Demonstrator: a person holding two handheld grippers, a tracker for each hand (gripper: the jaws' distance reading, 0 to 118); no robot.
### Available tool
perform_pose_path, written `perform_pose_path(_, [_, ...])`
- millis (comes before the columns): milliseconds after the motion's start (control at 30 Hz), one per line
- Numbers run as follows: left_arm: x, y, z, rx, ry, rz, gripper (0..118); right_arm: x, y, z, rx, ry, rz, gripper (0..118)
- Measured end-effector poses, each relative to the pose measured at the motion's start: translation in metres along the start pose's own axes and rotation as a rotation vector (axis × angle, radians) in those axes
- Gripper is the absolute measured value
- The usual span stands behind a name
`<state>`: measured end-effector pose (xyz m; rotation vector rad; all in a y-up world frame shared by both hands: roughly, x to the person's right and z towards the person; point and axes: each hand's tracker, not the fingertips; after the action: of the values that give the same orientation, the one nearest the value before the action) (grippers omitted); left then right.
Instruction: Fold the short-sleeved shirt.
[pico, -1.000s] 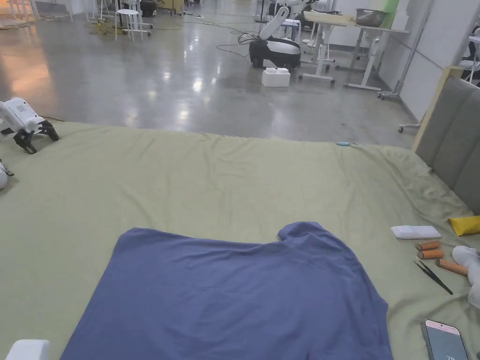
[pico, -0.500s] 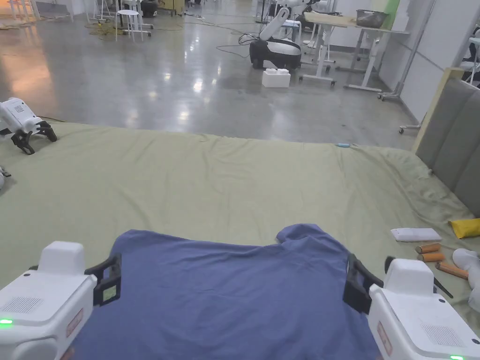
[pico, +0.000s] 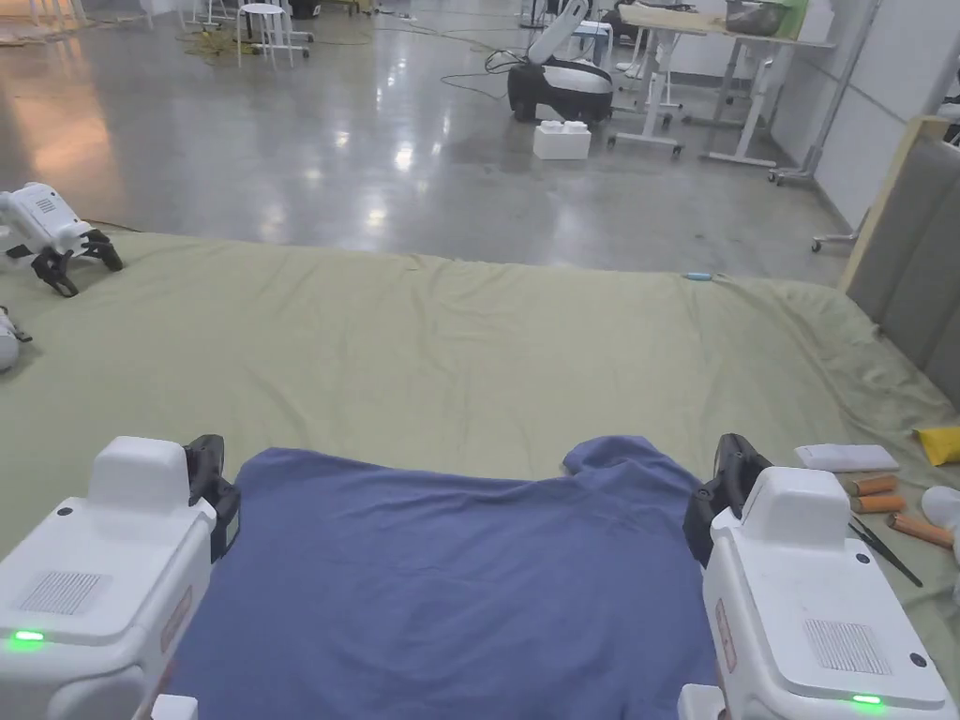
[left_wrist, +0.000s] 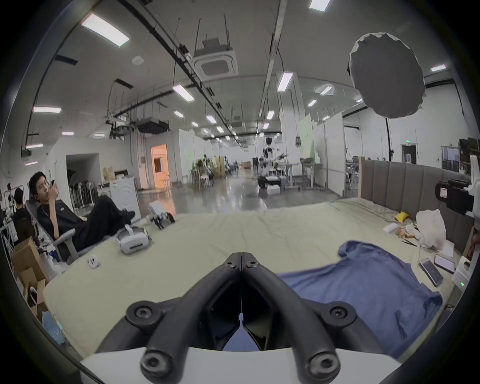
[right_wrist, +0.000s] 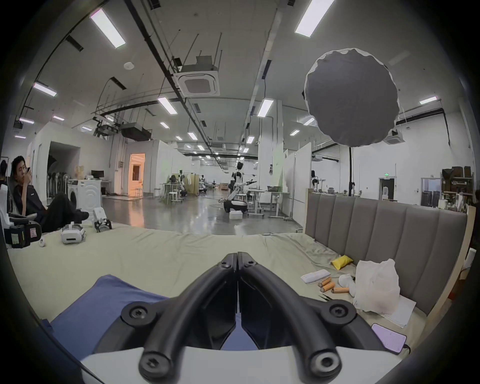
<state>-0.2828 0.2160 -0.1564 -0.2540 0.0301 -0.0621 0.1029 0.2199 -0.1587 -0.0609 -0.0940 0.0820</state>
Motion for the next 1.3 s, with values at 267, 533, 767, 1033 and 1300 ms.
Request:
perform_pose_path(267, [-0.073, -0.076, 0.0, -0.498, -0.003, 0.05, 0, 0.01, -0.034, -0.002, -0.132, 0.031, 0.043, 0])
perform_pose_path(533, [-0.092, -0.137, -0.016, -0.742, -0.037, 0.171, 64, 0.016, -0.061, -0.004, -0.252, 0.058, 0.007, 0])
perform_pose_path(767, [-0.086, -0.165, -0.018, -0.905, 0.07, 0.069, 71, 0.022, -0.072, -0.003, -0.322, 0.064, 0.026, 0])
perform_pose_path(1033, [-0.078, -0.169, -0.017, -0.872, 0.034, 0.058, 54, 0.033, -0.079, 0.005, -0.365, 0.06, 0.04, 0])
perform_pose_path(1300, [-0.065, -0.164, -0.015, -0.864, -0.044, 0.026, 3, 0.088, -0.089, 0.034, -0.607, -0.014, 0.026, 31])
